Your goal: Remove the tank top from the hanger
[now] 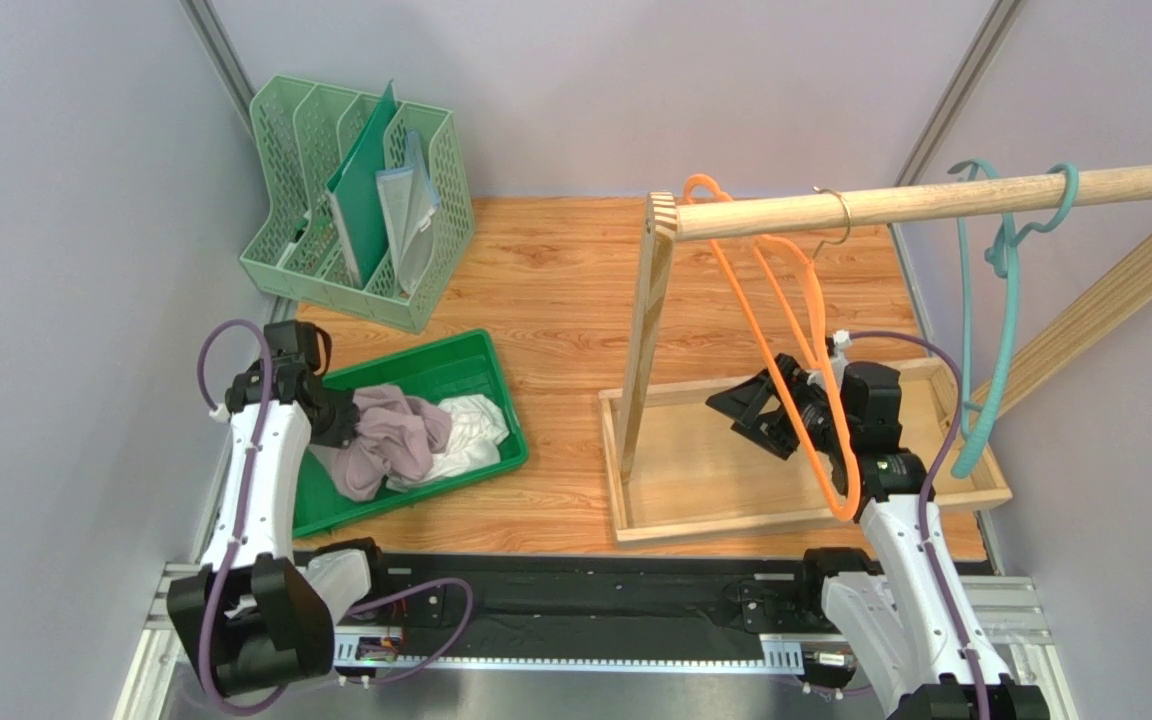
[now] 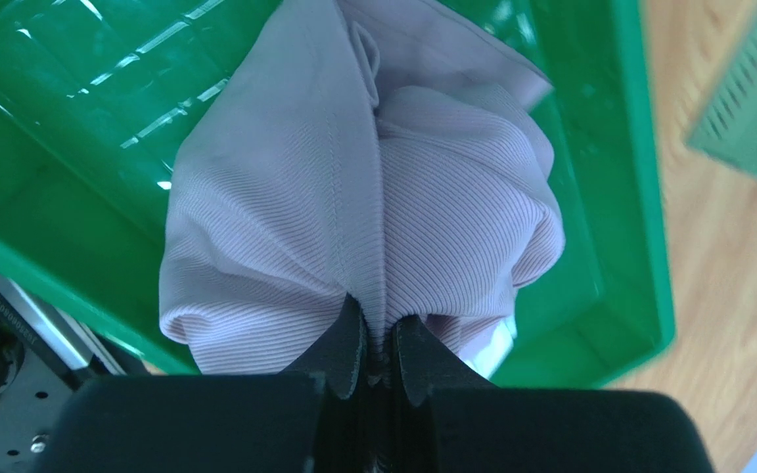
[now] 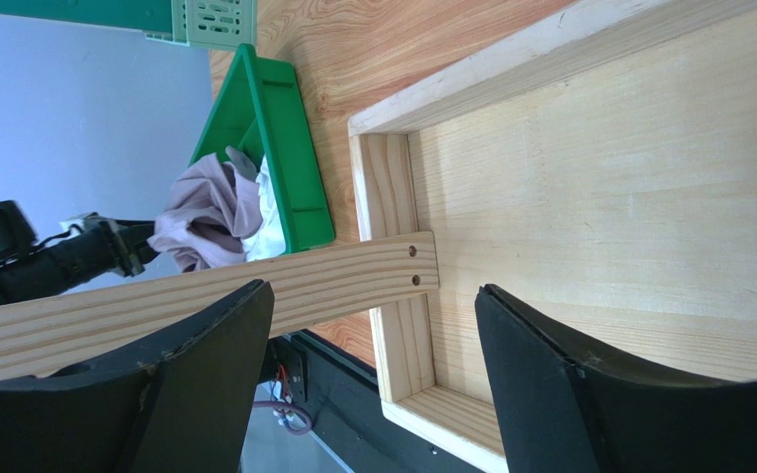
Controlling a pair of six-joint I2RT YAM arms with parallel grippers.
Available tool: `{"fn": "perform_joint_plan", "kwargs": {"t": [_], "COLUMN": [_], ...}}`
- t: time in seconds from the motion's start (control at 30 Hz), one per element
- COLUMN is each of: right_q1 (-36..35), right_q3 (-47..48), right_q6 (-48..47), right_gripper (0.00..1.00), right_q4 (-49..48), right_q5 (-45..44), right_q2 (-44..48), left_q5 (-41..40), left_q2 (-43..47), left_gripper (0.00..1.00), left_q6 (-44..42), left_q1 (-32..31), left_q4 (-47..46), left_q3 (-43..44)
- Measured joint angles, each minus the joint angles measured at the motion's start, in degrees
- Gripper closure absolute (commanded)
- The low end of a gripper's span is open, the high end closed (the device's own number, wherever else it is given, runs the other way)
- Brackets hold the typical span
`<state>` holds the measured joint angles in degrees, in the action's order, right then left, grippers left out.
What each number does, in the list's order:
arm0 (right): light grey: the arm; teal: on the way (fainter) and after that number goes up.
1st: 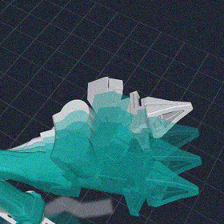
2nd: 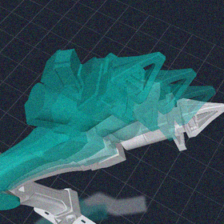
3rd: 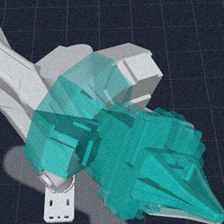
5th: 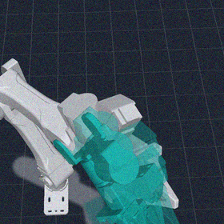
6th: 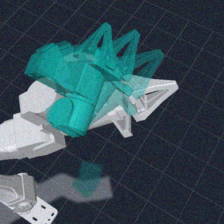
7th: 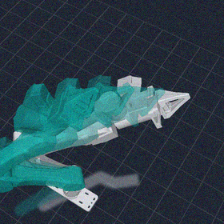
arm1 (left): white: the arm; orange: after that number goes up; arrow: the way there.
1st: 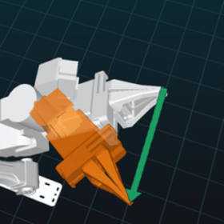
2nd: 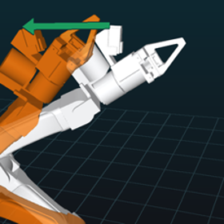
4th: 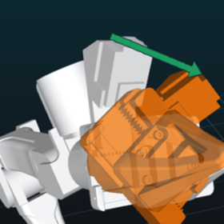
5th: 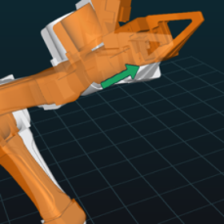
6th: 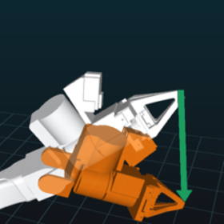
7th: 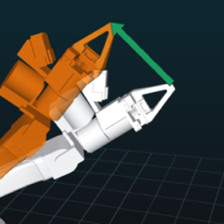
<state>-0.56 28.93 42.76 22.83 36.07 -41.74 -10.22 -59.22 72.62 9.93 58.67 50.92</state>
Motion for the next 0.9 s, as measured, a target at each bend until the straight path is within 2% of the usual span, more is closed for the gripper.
{"fn": "perform_joint_plan", "kwargs": {"t": [0.13,0.2,0.23,0.27,0.33,0.37,0.43,0.47,0.5,0.73,0.9], "right_q1": [0.0,0.0,0.0,0.0,0.0,0.0,0.0,0.0,0.0,0.0,0.0], "right_q3": [0.0,0.0,0.0,0.0,0.0,0.0,0.0,0.0,0.0,0.0,0.0], "right_q6": [0.0,-0.1,-0.1,-0.1,-0.2,-0.2,-0.2,-0.2,-0.2,-0.2,-0.2], "right_gripper": [0.2,0.2,0.2,0.2,0.2,0.2,0.2,0.2,0.2,0.2,0.2], "right_q4": [0.3,0.4,0.4,0.5,0.5,0.5,0.5,0.5,0.5,0.5,0.4], "right_q5": [0.0,0.0,0.0,0.0,0.0,0.0,0.0,0.0,0.0,0.0,0.0], "right_q2": [0.0,0.0,0.0,0.0,0.0,0.0,0.0,0.0,0.0,0.0,-0.2], "left_q5": [1.0,1.4,1.7,2.0,2.3,2.4,2.4,2.2,2.1,0.4,0.3], "left_q2": [-3.0,-3.1,-3.1,-3.1,-3.1,-3.1,-3.1,-3.0,-2.8,2.7,8.4], "left_gripper": [1.0,0.87,0.8,0.69,0.58,0.46,0.33,0.12,0.01,0.01,0.01], "left_q6": [1.5,2.6,3.0,3.5,4.7,4.7,5.1,5.4,5.4,4.6,-0.8], "left_q1": [5.8,7.6,8.0,8.2,8.3,8.3,8.3,8.3,8.3,8.4,8.5], "left_q4": [-4.4,-6.4,-7.0,-7.5,-8.0,-8.3,-8.6,-8.5,-8.2,-2.7,-1.2], "left_q3": [-5.1,-7.3,-8.0,-8.6,-9.0,-9.0,-9.0,-8.9,-8.7,-1.9,4.6]}}
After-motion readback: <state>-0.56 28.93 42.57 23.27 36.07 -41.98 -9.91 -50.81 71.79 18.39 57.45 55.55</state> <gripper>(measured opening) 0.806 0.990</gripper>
